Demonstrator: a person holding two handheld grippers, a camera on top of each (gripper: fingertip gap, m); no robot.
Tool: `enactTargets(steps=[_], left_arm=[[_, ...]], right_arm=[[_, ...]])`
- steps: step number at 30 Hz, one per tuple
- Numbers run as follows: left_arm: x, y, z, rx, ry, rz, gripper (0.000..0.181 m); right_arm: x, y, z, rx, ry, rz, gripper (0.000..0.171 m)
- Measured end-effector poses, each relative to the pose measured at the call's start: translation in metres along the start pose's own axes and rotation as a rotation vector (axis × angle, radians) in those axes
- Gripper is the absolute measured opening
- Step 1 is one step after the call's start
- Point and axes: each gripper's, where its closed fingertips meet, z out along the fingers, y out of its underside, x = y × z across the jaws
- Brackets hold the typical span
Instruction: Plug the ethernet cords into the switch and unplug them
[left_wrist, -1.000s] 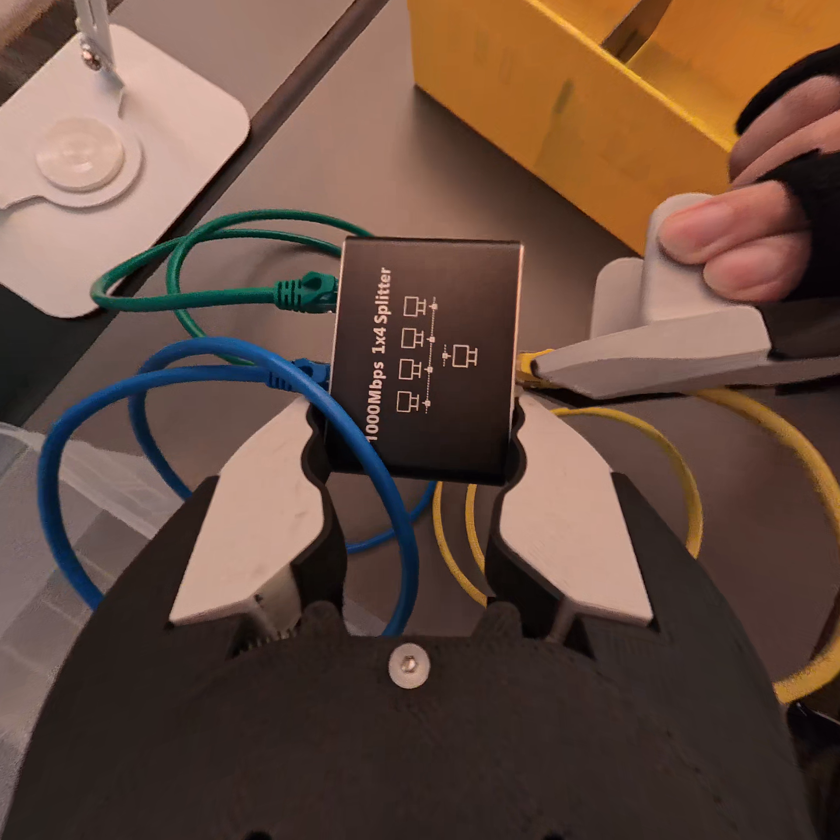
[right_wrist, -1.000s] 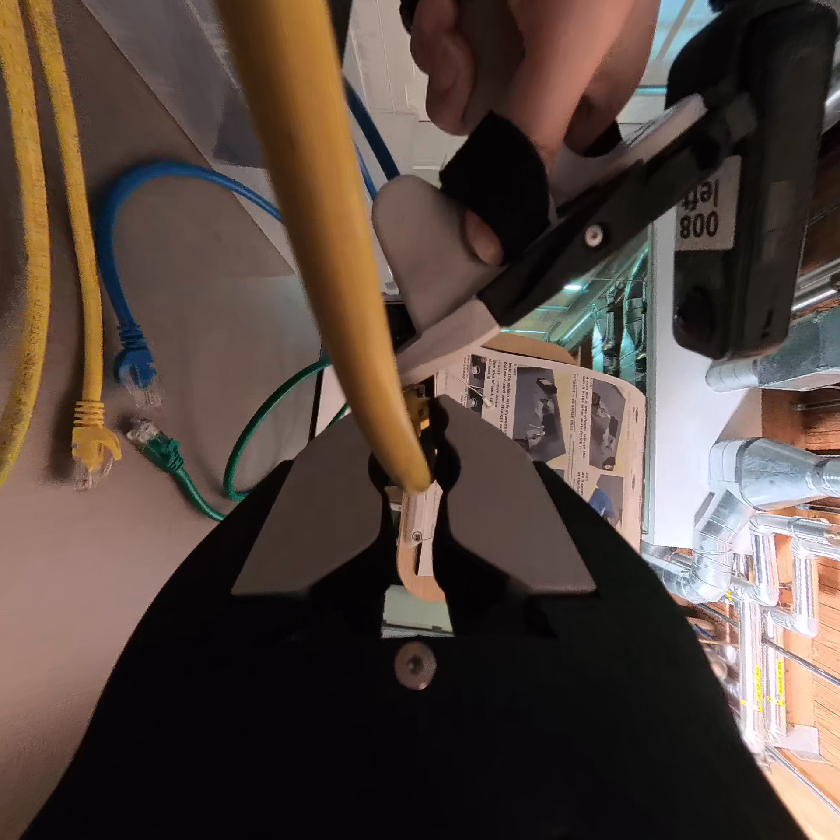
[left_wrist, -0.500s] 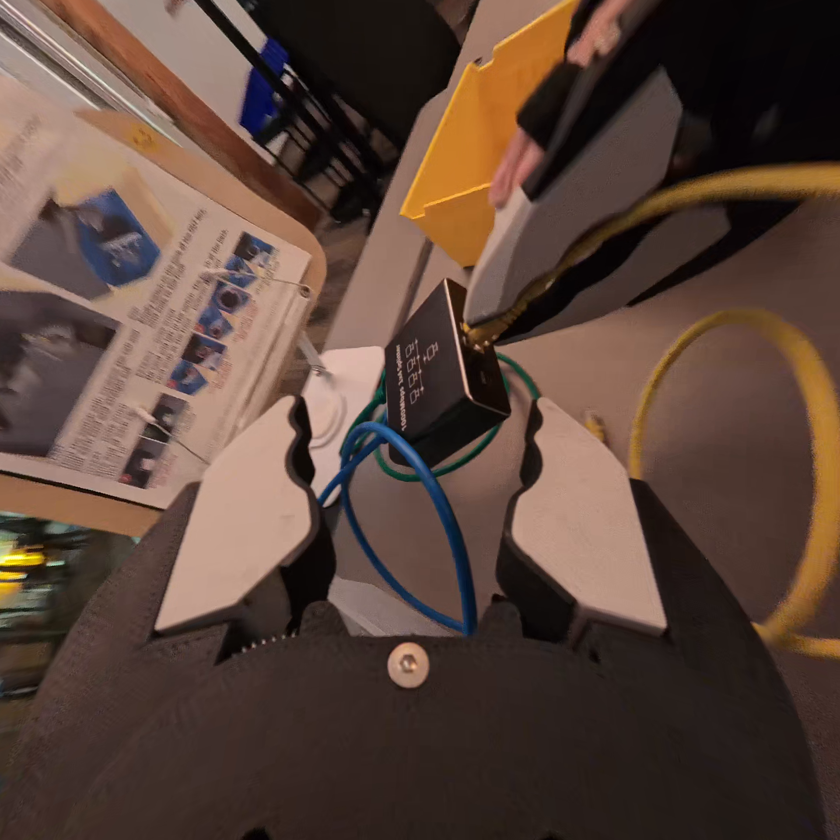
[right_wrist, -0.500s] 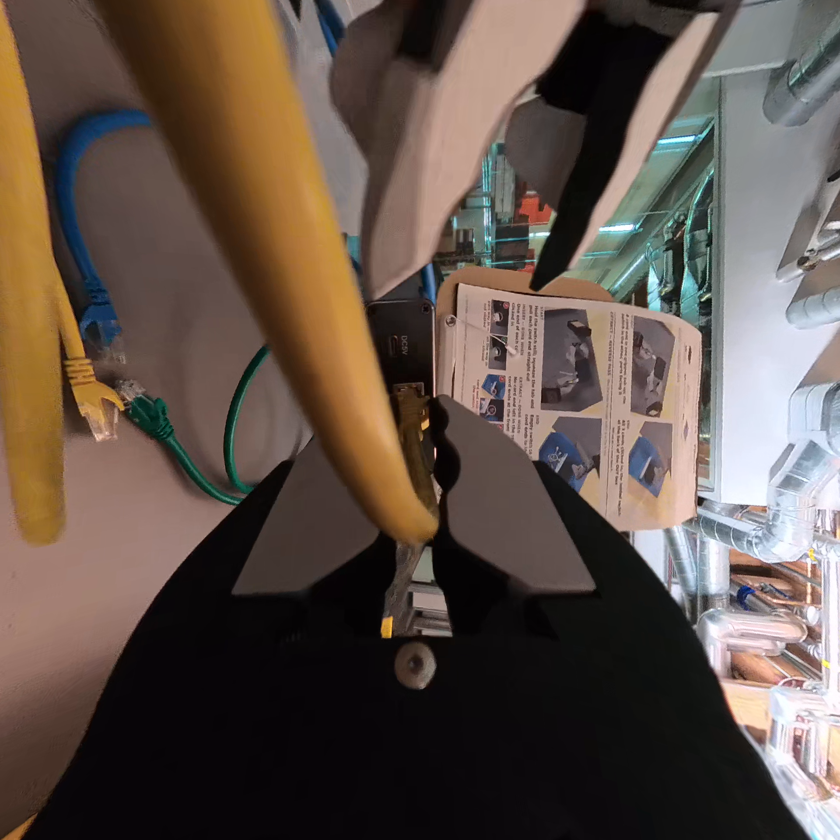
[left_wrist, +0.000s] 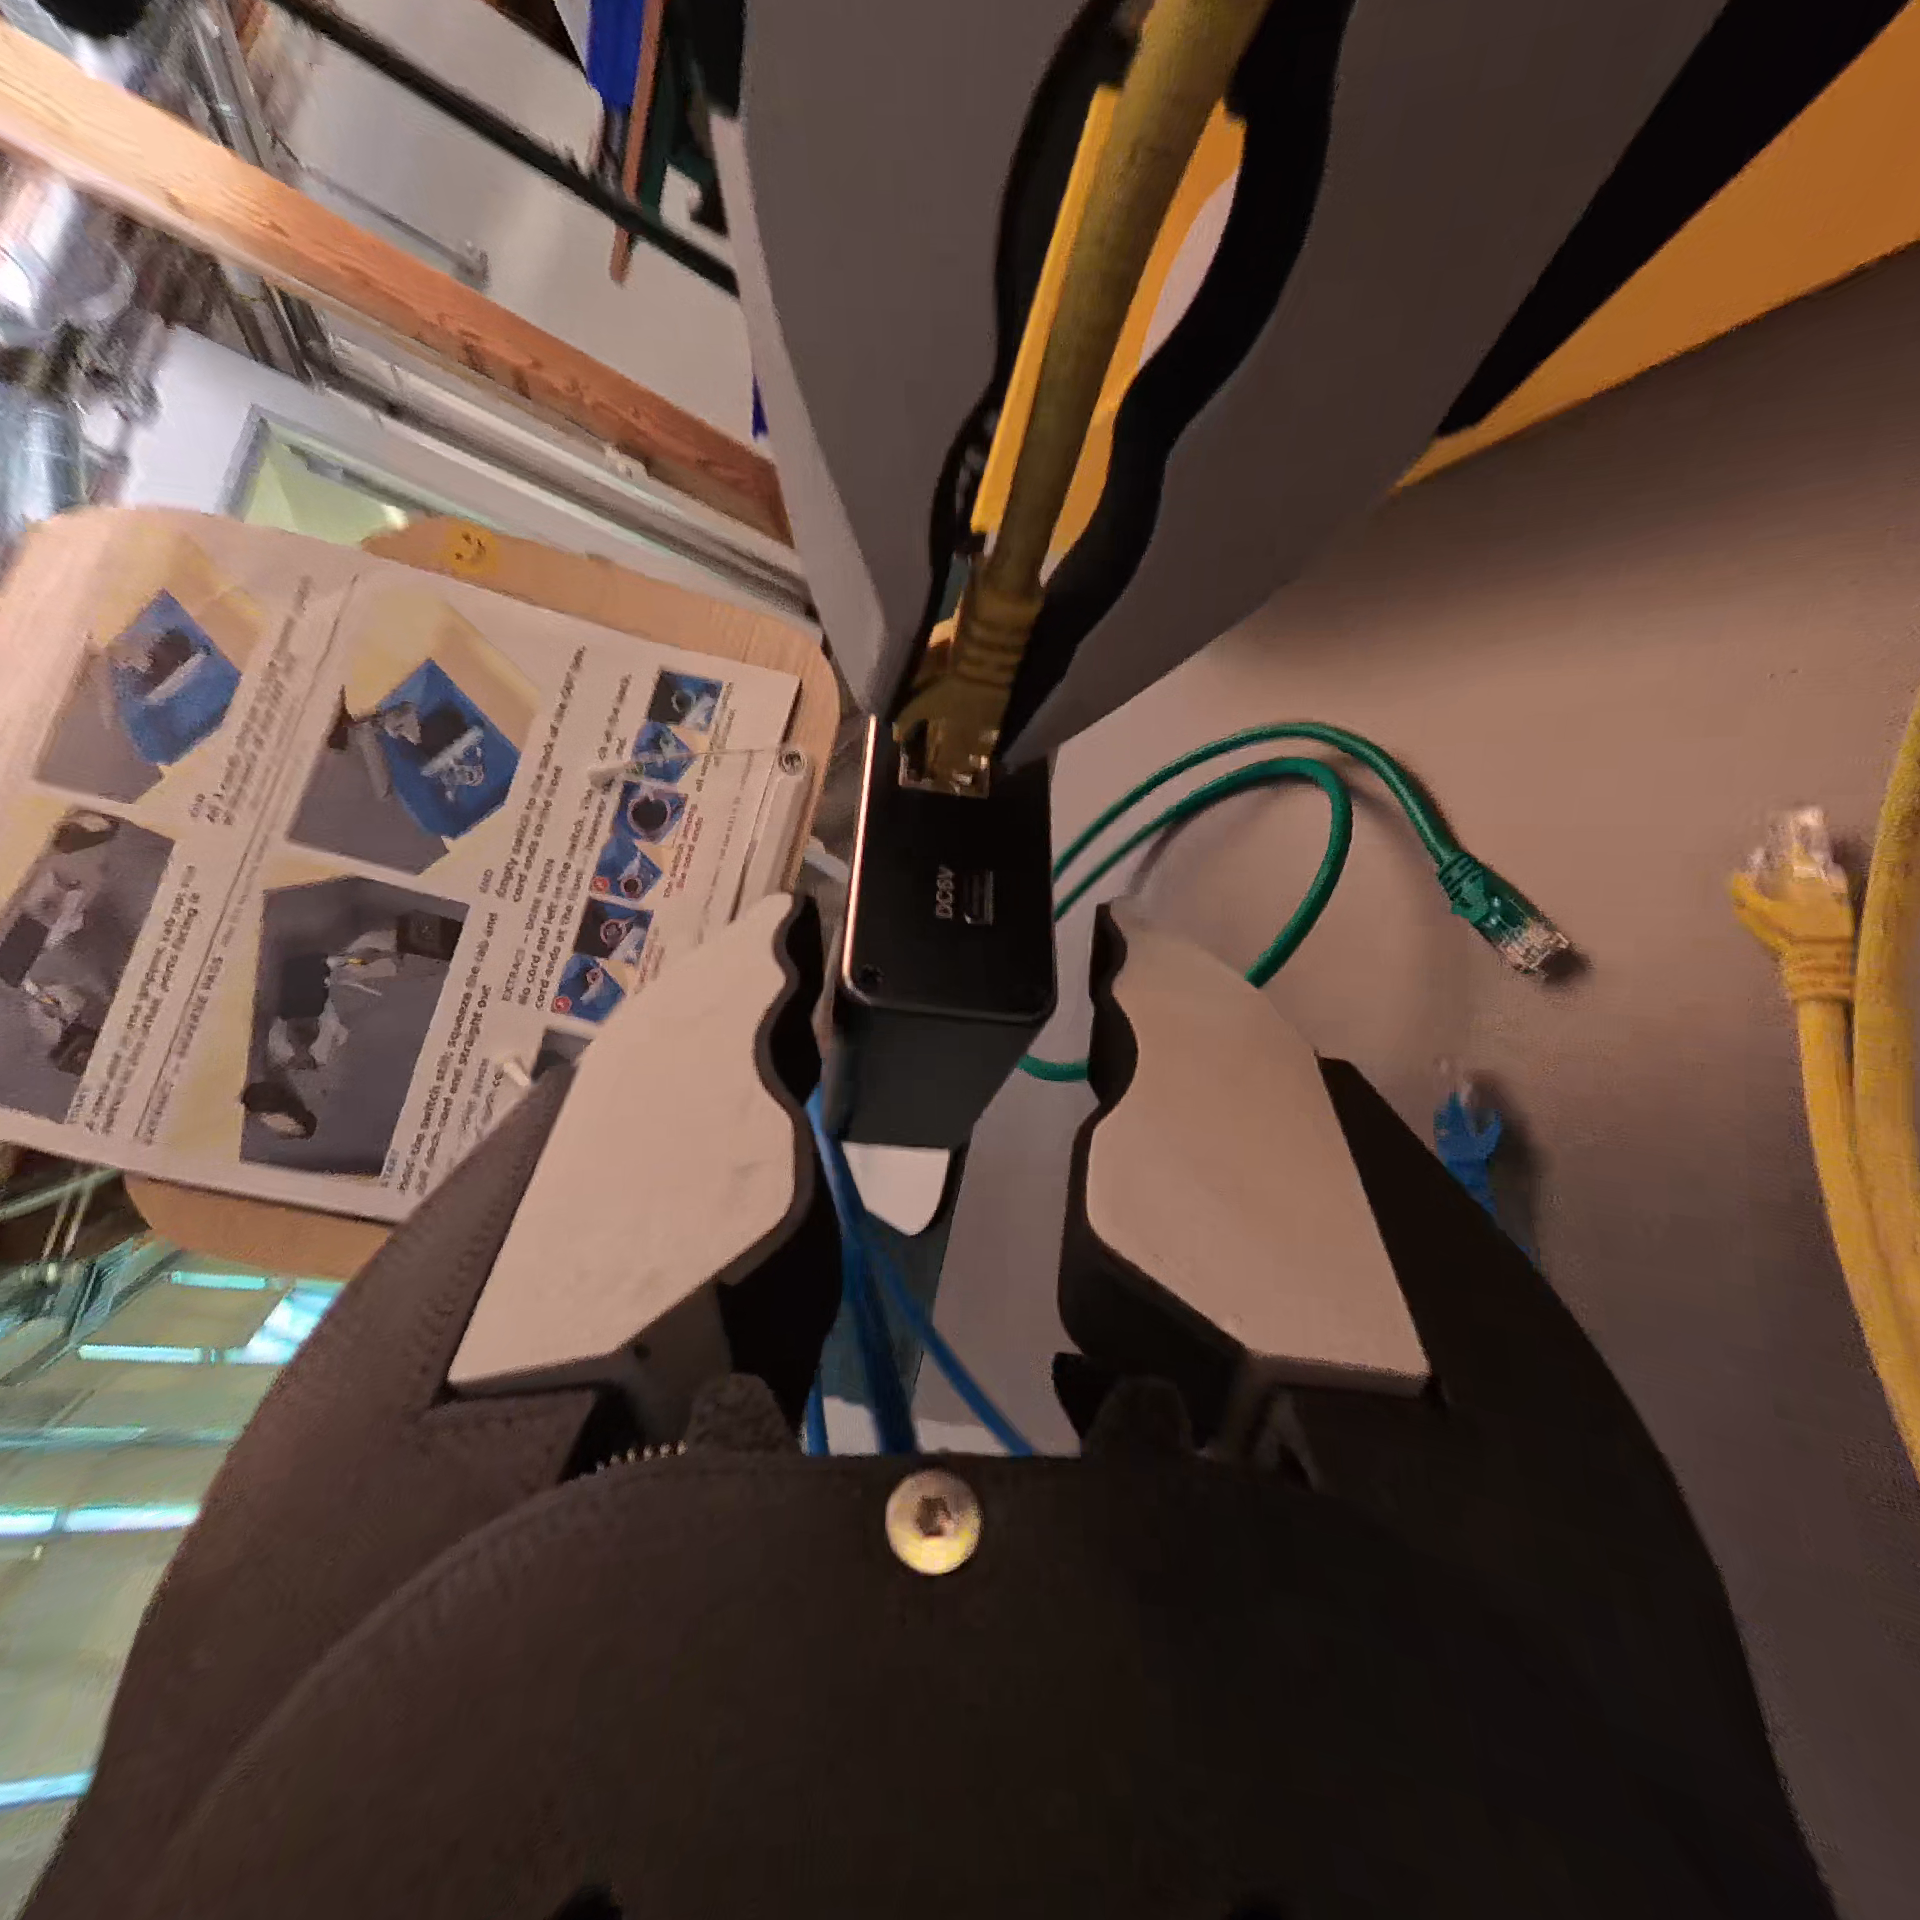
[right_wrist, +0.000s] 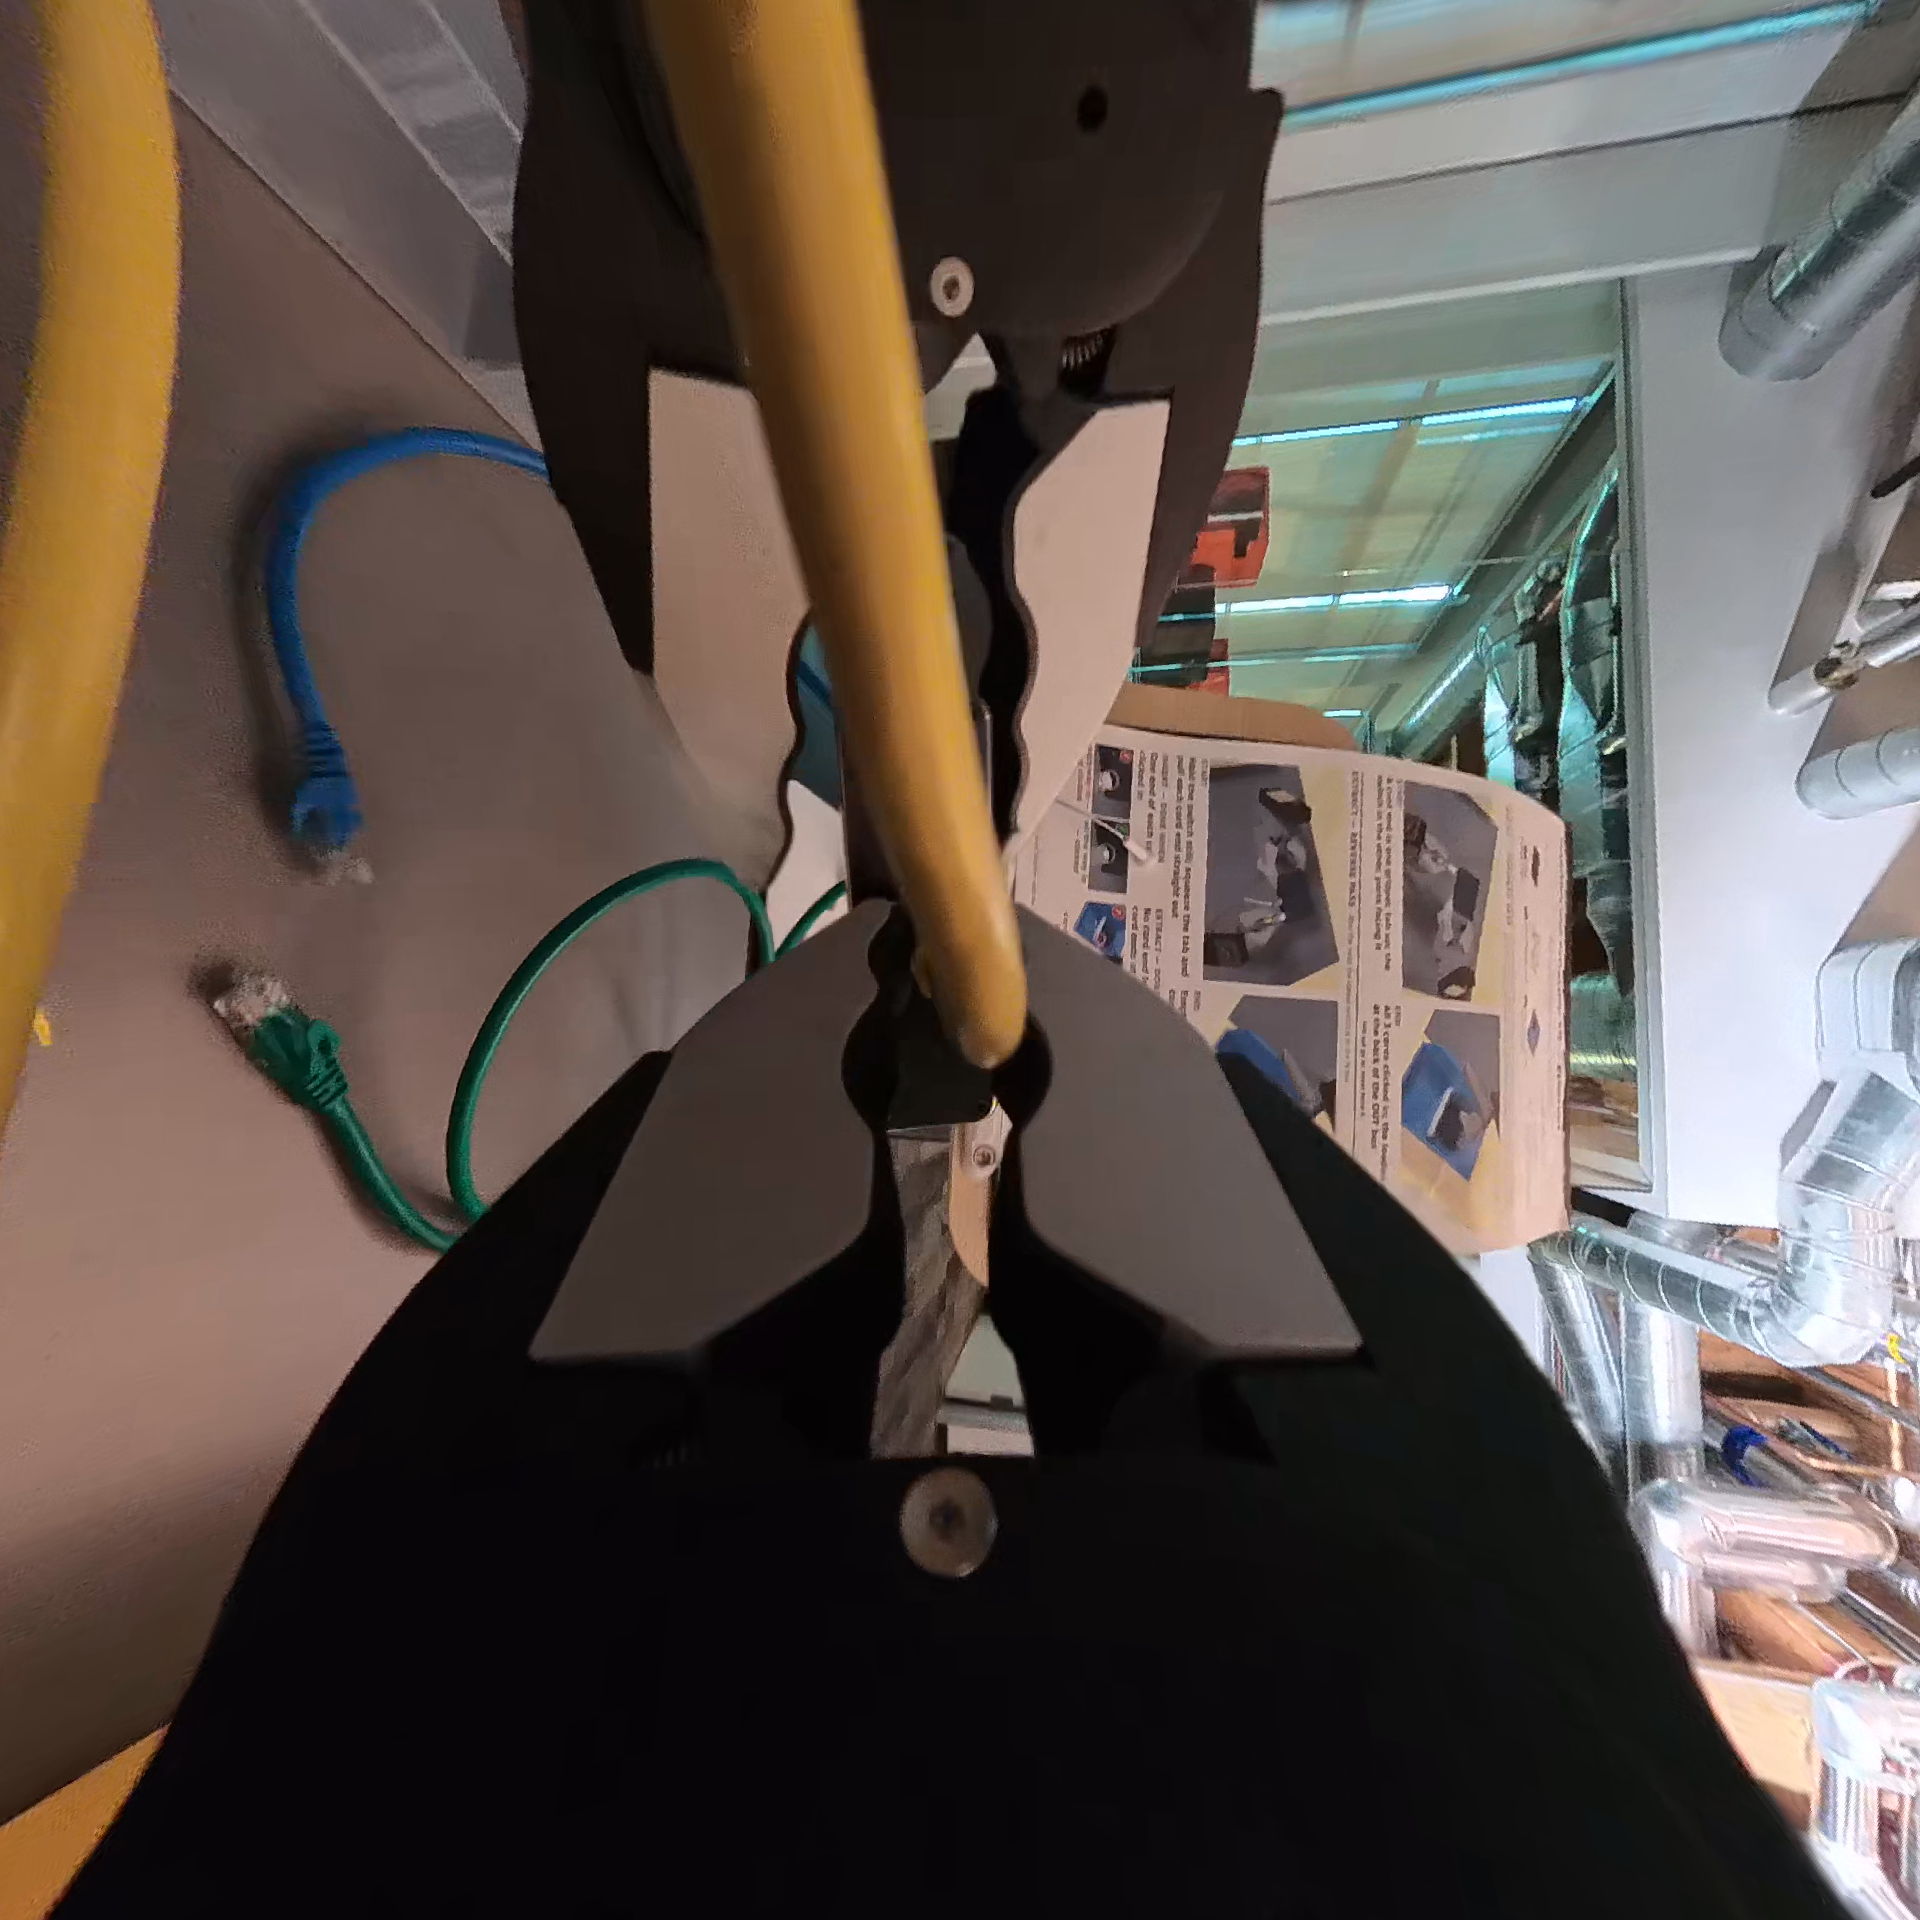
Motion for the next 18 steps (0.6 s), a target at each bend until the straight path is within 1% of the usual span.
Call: enactTargets(steps=[2, 4, 6, 9, 12, 15, 18], left_arm=[[-0.002, -0.011, -0.006, 0.083, -0.050, 0.035, 0.037], [-0.003, -0.014, -0.008, 0.105, -0.069, 0.054, 0.037], [-0.004, -0.015, -0.009, 0.098, -0.083, 0.079, 0.037], [-0.007, -0.017, -0.010, 0.104, -0.148, 0.165, 0.037], [-0.008, -0.017, -0.010, 0.091, -0.154, 0.177, 0.037], [-0.008, -0.017, -0.009, 0.035, -0.141, 0.188, 0.036], [-0.010, -0.019, -0.012, 0.032, -0.138, 0.171, 0.036]], right_arm=[[0.000, -0.006, -0.004, 0.031, -0.014, 0.004, 0.013], [0.001, -0.008, -0.007, 0.045, -0.018, 0.007, 0.013], [0.002, -0.009, -0.008, 0.067, -0.025, 0.029, 0.014], [0.003, -0.012, -0.011, 0.090, -0.038, 0.053, 0.014], [0.003, -0.013, -0.012, 0.098, -0.037, 0.057, 0.014], [0.003, -0.011, -0.013, 0.107, -0.037, 0.060, 0.014], [0.007, -0.012, -0.015, 0.125, -0.024, 0.087, 0.015]])
